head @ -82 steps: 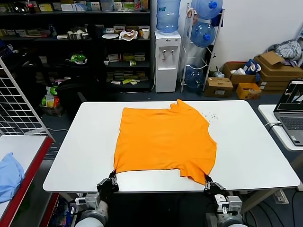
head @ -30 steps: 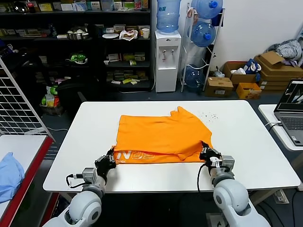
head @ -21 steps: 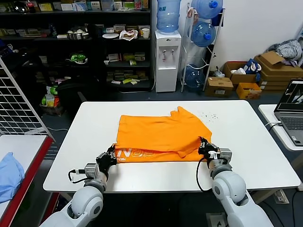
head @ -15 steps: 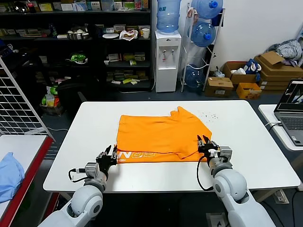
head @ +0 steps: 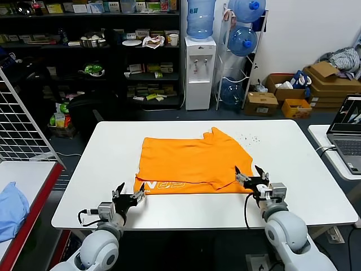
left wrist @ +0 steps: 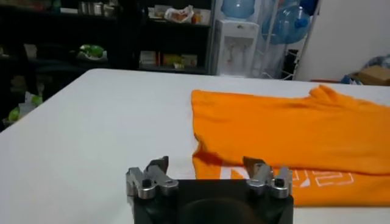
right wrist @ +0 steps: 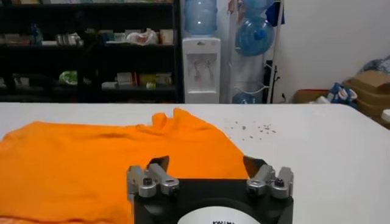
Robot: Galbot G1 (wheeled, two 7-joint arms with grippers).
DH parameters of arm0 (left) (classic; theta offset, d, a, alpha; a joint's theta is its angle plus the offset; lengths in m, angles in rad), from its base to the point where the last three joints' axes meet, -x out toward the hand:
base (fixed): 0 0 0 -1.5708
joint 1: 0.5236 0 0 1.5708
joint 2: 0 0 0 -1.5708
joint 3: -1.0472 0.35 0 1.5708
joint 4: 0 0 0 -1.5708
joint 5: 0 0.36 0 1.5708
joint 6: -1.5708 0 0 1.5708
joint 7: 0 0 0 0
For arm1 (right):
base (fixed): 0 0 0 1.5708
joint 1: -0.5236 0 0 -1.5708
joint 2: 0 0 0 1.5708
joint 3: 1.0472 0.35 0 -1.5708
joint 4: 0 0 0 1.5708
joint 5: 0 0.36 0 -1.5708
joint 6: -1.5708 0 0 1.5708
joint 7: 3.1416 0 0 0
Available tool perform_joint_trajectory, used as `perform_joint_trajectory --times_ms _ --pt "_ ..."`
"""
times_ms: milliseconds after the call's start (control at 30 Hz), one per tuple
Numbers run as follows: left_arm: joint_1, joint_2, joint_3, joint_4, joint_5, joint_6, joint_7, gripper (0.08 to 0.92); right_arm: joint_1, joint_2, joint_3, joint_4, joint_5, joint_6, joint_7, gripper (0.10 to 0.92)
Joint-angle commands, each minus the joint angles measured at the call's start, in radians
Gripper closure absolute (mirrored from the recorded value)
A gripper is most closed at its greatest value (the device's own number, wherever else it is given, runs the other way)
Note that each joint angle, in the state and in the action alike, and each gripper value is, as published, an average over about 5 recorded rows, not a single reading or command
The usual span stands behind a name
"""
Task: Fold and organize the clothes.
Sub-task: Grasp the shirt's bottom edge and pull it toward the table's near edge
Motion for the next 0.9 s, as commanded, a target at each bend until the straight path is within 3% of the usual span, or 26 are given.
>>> perform_joint_trajectory --times_ms 33,167,600,767,900 --pt "0.061 -0.032 0.002 0.004 -0.004 0.0 0.006 0.12 -0.109 -0.038 0.061 0.006 0.038 0.01 -0.056 0.11" --pt "0.029 -0.042 0.005 0.041 -0.005 -0.004 0.016 0.082 -0.085 -0.037 0.056 -0.025 0.072 -0.013 -0.05 0.105" --pt "-0.016 -0.038 0.007 0.088 -0.004 -0.012 0.035 0.079 -0.037 -0.032 0.034 -0.099 0.107 -0.043 -0.051 0.11" --pt "-0.011 -0.032 0.007 0.082 -0.004 -0.015 0.035 0.094 -0.03 -0.028 0.024 -0.102 0.103 -0.048 -0.052 0.205" --pt "-0.009 -0.032 0.007 0.077 -0.004 -0.015 0.036 0.182 -0.032 -0.029 0.024 -0.107 0.102 -0.051 -0.056 0.318"
